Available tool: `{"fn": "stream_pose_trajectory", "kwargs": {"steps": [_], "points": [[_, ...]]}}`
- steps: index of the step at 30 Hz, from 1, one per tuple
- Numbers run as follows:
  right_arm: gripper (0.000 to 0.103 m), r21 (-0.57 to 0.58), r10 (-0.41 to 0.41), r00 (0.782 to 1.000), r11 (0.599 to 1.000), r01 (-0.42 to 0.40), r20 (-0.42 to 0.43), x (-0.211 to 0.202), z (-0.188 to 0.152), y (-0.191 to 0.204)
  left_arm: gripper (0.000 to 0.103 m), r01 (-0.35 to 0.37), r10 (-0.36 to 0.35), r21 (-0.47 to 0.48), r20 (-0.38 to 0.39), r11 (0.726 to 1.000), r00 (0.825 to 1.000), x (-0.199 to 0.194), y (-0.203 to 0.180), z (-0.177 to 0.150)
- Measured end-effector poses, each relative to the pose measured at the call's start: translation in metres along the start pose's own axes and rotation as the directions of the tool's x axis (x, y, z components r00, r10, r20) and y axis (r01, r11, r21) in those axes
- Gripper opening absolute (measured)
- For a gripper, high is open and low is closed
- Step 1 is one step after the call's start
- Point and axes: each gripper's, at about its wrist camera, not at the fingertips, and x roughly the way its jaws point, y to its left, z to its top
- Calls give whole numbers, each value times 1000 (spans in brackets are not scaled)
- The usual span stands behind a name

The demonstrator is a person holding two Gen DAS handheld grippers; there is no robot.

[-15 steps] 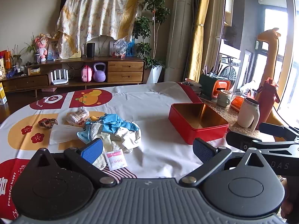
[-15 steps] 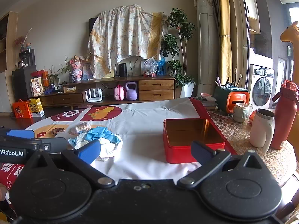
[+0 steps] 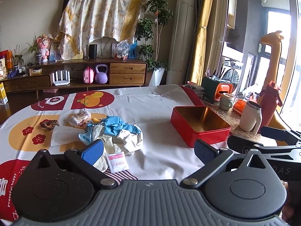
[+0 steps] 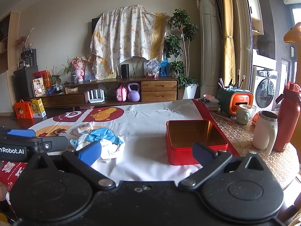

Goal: Organize soft objects

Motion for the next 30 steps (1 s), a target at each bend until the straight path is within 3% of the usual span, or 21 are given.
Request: {"fn": "stream_pose_trajectory", "kwargs": {"steps": [30], "points": [[103,-5,8,1000,1000,-8,1,-1,1,4,103,-11,11,-6,-11,1000,1000,-1,-2,0]]}}
